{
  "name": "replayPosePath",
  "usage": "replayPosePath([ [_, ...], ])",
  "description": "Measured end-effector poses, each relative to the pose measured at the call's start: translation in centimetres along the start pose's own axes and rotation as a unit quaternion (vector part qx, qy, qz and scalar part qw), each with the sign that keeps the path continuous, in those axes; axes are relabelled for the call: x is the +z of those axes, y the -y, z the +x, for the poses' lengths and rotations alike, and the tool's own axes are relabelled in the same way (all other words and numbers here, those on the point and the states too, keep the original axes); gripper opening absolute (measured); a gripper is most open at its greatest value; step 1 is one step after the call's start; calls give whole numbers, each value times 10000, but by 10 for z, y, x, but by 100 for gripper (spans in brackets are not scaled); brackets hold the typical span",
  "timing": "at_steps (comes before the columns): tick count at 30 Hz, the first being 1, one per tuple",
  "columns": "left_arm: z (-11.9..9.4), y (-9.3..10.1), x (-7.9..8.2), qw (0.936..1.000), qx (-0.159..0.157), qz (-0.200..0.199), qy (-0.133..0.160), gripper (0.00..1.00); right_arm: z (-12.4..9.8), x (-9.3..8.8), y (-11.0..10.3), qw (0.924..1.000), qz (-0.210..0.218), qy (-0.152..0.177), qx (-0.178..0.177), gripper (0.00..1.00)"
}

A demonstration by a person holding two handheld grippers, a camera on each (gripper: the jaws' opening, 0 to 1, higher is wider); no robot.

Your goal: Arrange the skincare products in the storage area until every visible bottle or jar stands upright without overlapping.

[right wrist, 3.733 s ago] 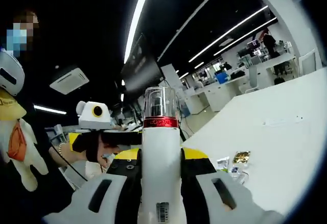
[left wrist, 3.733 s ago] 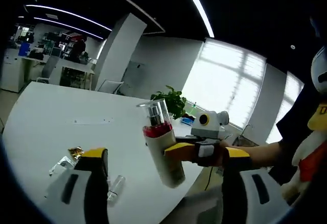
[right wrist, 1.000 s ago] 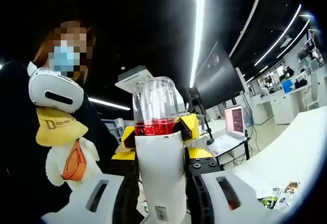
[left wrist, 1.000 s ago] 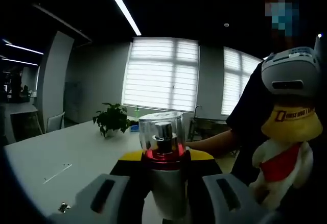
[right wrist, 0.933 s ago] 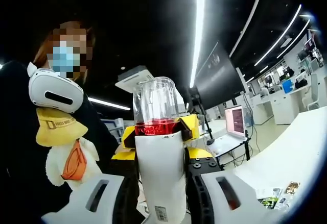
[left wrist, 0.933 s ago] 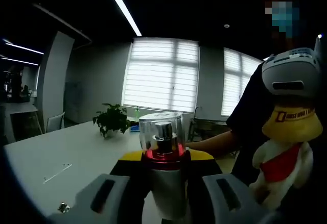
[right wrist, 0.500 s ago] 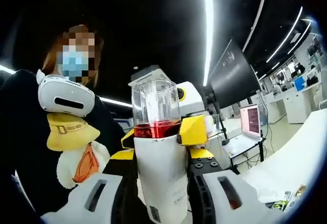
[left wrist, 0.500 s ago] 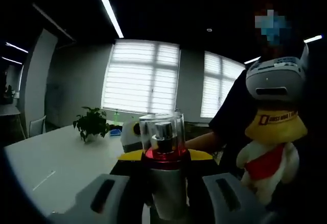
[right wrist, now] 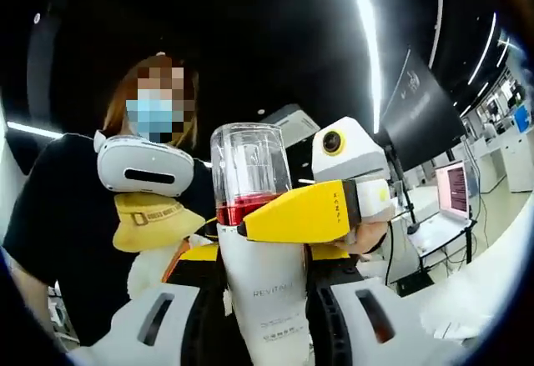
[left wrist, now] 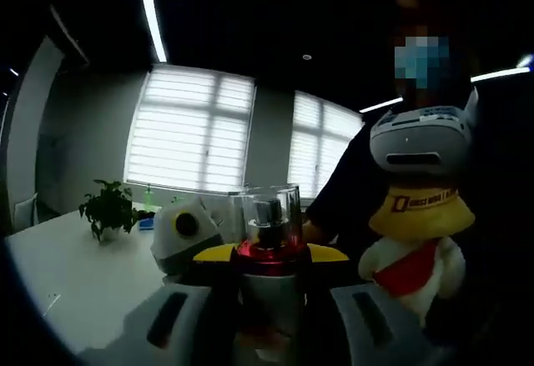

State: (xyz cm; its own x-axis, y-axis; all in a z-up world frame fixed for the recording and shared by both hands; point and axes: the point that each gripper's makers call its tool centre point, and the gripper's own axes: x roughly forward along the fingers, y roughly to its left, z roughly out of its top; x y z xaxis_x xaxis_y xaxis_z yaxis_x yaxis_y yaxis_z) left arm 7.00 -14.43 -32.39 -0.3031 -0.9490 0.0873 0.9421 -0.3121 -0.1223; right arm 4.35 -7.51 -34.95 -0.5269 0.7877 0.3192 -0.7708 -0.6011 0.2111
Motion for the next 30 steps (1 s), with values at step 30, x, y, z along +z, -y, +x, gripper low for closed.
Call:
replayPosePath([
  [30, -30, -83, 10, 9833, 1735, -208, 499, 21, -75, 37, 77, 9356, -1183, 244, -3317, 33],
])
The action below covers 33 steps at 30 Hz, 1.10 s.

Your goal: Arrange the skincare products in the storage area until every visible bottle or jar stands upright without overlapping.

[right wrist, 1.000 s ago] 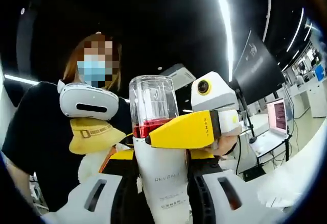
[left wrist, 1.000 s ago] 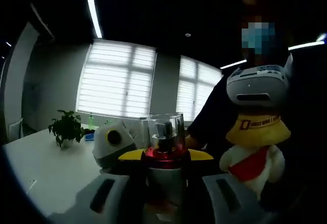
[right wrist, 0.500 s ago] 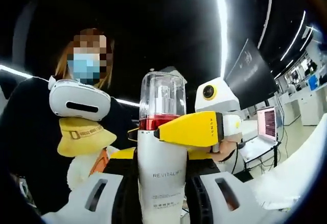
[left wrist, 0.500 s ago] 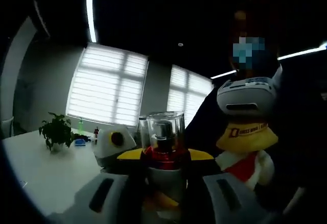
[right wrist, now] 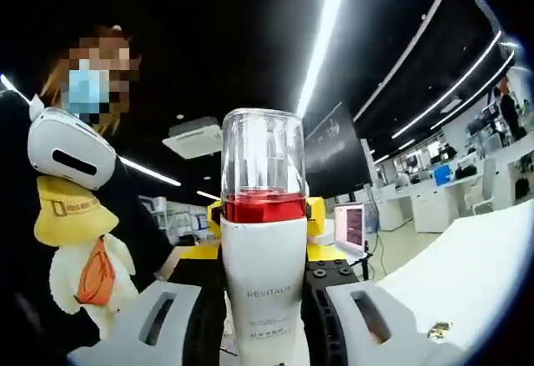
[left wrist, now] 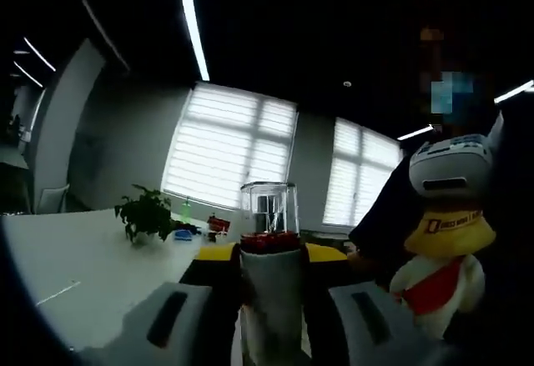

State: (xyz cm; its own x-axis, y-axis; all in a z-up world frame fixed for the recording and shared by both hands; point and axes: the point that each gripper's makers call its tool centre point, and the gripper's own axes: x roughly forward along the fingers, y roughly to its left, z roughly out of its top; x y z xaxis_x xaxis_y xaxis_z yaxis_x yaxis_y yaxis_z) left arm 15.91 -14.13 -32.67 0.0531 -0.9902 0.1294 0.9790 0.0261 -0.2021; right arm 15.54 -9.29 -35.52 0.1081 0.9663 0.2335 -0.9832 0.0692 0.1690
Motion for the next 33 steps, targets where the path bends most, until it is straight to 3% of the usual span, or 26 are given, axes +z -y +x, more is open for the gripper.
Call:
replayPosePath([
  [4, 6, -3, 1, 10000, 85, 13, -12, 30, 0, -18, 13, 9981, -320, -454, -258, 33],
  [6, 7, -11, -9, 9990, 316, 219, -248, 27, 1, -18, 15, 9986, -271, -366, -259, 33],
  [7, 7, -16, -12, 9980, 473, 298, -282, 25, 0, -19, 16, 9989, -208, -318, -266, 32],
  [9, 8, -18, -14, 9982, 479, 267, -226, 24, 0, -19, 20, 9992, -150, -235, -294, 32],
  [12, 3, -30, -30, 9946, 759, 382, -592, 25, 3, -23, 28, 9985, -218, -320, -398, 32],
  [14, 3, -34, -32, 9946, 809, 323, -560, 25, 5, -26, 32, 9975, -308, -449, -454, 32],
  [16, -1, -47, -33, 9915, 1074, 480, -559, 26, 7, -30, 36, 9963, -376, -576, -515, 32],
  [22, -12, -60, -34, 9908, 1210, 307, -517, 25, 14, -35, 48, 9932, -425, -845, -673, 33],
  [24, -14, -60, -32, 9926, 1116, 167, -454, 25, 17, -36, 47, 9934, -244, -950, -592, 34],
  [26, -18, -56, -27, 9968, 740, -118, -260, 24, 21, -34, 44, 9933, -313, -966, -544, 34],
  [27, -20, -51, -21, 9986, 457, -281, -37, 24, 23, -33, 37, 9930, -469, -1037, -306, 35],
  [28, -22, -49, -18, 9985, 380, -368, 101, 24, 26, -27, 35, 9939, -382, -973, -347, 35],
  [29, -26, -48, -11, 9991, 266, -163, 279, 24, 26, -25, 33, 9938, -495, -977, -190, 36],
  [30, -29, -42, -10, 9985, 59, -441, 304, 24, 26, -22, 26, 9922, -743, -1005, 35, 36],
  [33, -35, -31, 4, 9966, -347, -392, 639, 24, 31, -13, 13, 9941, -614, -856, 238, 36],
])
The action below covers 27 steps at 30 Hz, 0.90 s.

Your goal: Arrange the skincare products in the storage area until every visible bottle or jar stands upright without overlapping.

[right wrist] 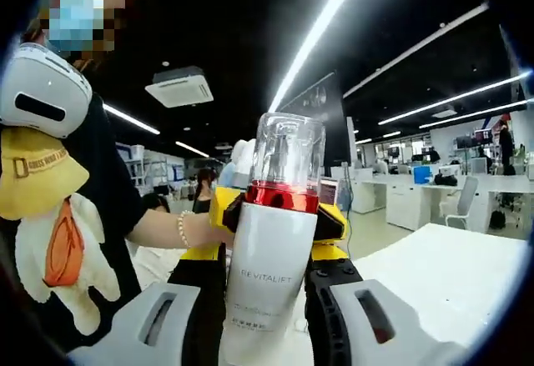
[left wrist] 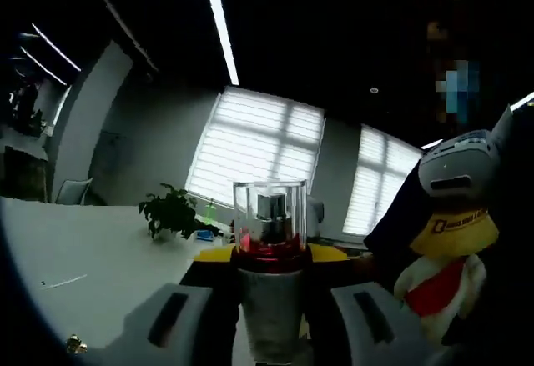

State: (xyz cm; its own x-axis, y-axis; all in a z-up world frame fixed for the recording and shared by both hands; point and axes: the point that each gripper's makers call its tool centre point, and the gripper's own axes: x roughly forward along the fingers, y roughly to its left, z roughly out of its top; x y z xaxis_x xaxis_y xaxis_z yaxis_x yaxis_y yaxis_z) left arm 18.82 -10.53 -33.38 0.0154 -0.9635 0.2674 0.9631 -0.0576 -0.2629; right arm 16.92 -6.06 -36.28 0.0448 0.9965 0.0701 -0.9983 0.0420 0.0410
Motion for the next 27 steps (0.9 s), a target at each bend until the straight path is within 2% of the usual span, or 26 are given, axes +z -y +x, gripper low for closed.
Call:
replayPosePath([
  [4, -2, 12, 9, 9992, -367, 57, 136, 24, 4, 7, -9, 9994, 170, -35, 310, 36],
  [7, -4, 17, 21, 9971, -633, 53, 428, 24, 5, 12, -12, 9989, 317, 23, 357, 35],
  [8, -5, 16, 23, 9971, -594, 67, 463, 24, 6, 14, -9, 9992, 349, 31, 211, 35],
  [11, -2, 14, 28, 9970, -495, 99, 583, 24, 9, 17, -1, 9994, 97, -3, -332, 36],
  [14, 0, 9, 28, 9974, -370, 89, 608, 24, 11, 13, 9, 9961, -31, -120, -874, 34],
  [16, 0, 5, 27, 9977, -307, 102, 593, 24, 11, 8, 14, 9931, 117, -206, -1149, 33],
  [18, 2, 2, 23, 9985, -217, 121, 488, 24, 10, 2, 18, 9901, 233, -319, -1346, 31],
  [20, 3, 1, 22, 9987, -149, 181, 444, 24, 8, 2, 21, 9891, 175, -278, -1434, 30],
  [23, 9, 1, 18, 9990, 7, 426, 142, 24, 3, 1, 24, 9869, 191, -138, -1594, 29],
  [25, 12, -3, 17, 9983, 210, 549, -33, 25, -2, 1, 29, 9828, 118, -152, -1837, 29],
  [27, 12, -9, 20, 9958, 544, 721, -147, 27, -9, 3, 40, 9755, -104, -217, -2189, 29],
])
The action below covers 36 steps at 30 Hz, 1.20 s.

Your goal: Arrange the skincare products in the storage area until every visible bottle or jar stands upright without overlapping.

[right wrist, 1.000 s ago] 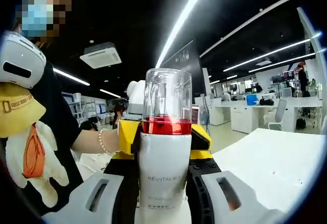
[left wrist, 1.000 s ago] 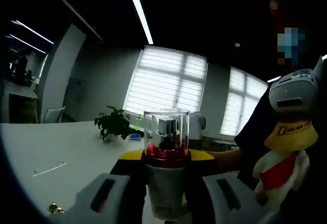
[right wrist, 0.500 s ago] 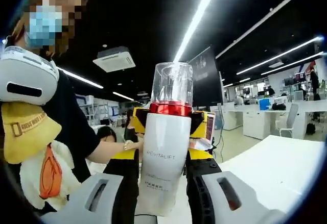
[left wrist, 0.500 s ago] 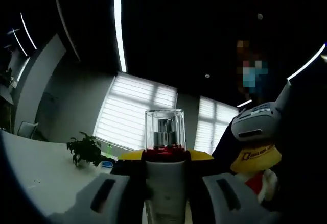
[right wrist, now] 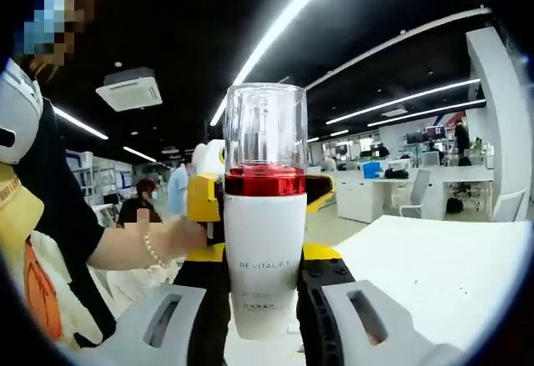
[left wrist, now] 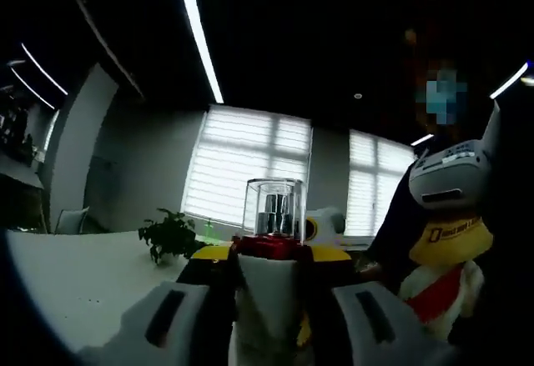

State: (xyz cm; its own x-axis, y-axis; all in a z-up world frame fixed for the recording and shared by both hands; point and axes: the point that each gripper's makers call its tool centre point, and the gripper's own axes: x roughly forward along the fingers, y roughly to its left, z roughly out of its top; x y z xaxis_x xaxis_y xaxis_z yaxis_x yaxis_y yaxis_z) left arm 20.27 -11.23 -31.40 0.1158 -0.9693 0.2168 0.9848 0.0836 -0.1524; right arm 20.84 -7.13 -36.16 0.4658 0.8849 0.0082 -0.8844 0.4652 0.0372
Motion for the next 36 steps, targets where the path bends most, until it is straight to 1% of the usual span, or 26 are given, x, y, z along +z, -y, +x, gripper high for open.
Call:
replayPosePath([
  [2, 1, -7, 3, 9991, 364, 181, -89, 28, -3, 2, 9, 9994, -189, -56, -275, 29],
  [4, 5, -8, 4, 9971, 620, 410, -172, 28, -4, 5, 14, 9987, -283, -18, -425, 29],
  [5, 6, -10, 5, 9958, 750, 486, -194, 29, -5, 5, 15, 9985, -283, -4, -473, 29],
  [7, 8, -16, 4, 9917, 1124, 541, -307, 29, -7, 4, 25, 9968, -342, -57, -726, 29],
  [8, 8, -19, 4, 9890, 1292, 623, -352, 29, -7, 4, 29, 9955, -419, -84, -843, 29],
  [9, 9, -22, 4, 9847, 1495, 796, -406, 28, -8, 3, 36, 9932, -518, -168, -1027, 29],
  [10, 9, -21, 3, 9839, 1509, 857, -428, 27, -8, 2, 37, 9925, -571, -195, -1064, 29],
  [11, 9, -25, -2, 9749, 1796, 1134, -663, 27, -8, 1, 40, 9901, -742, -295, -1153, 28],
  [12, 10, -24, -3, 9729, 1820, 1232, -720, 28, -8, 0, 42, 9877, -876, -367, -1242, 28],
  [13, 12, -22, -4, 9712, 1873, 1291, -714, 31, -7, 0, 43, 9862, -975, -378, -1282, 28],
  [15, 14, -20, -3, 9686, 2036, 1268, -648, 34, -6, 1, 41, 9851, -1023, -359, -1332, 28],
  [18, 9, -25, 0, 9598, 2503, 1185, -451, 31, -7, 2, 36, 9832, -1140, -340, -1382, 28],
  [19, 8, -27, -5, 9579, 2611, 1095, -479, 30, -7, 1, 36, 9810, -1259, -364, -1428, 28],
  [20, 9, -28, -8, 9572, 2651, 1059, -490, 30, -8, 0, 35, 9796, -1334, -404, -1447, 28],
  [22, 9, -30, -15, 9532, 2823, 946, -525, 31, -9, -2, 34, 9780, -1377, -446, -1504, 28],
  [23, 7, -32, -17, 9501, 2944, 886, -522, 31, -9, -3, 34, 9774, -1400, -466, -1512, 28],
  [24, 7, -33, -16, 9467, 3046, 954, -435, 32, -10, -4, 35, 9770, -1396, -472, -1538, 29],
  [26, 8, -31, -15, 9432, 3137, 1018, -398, 29, -13, -2, 36, 9756, -1405, -478, -1617, 29],
  [28, 11, -29, -14, 9432, 3135, 1031, -376, 25, -15, -2, 37, 9747, -1413, -484, -1663, 29],
  [30, 12, -27, -13, 9458, 3112, 889, -265, 25, -17, 1, 39, 9734, -1460, -477, -1702, 29],
  [31, 11, -26, -10, 9466, 3089, 886, -250, 25, -18, 3, 35, 9729, -1504, -462, -1695, 29],
  [33, 10, -26, -11, 9496, 3034, 739, -277, 25, -19, 2, 33, 9752, -1476, -472, -1583, 30],
  [34, 11, -24, -12, 9534, 2934, 656, -271, 24, -20, 2, 32, 9760, -1481, -434, -1535, 30],
  [35, 11, -22, -14, 9591, 2757, 542, -352, 24, -20, 0, 28, 9780, -1535, -444, -1338, 31],
  [36, 11, -21, -15, 9623, 2661, 414, -389, 24, -21, 1, 25, 9804, -1497, -405, -1215, 31],
])
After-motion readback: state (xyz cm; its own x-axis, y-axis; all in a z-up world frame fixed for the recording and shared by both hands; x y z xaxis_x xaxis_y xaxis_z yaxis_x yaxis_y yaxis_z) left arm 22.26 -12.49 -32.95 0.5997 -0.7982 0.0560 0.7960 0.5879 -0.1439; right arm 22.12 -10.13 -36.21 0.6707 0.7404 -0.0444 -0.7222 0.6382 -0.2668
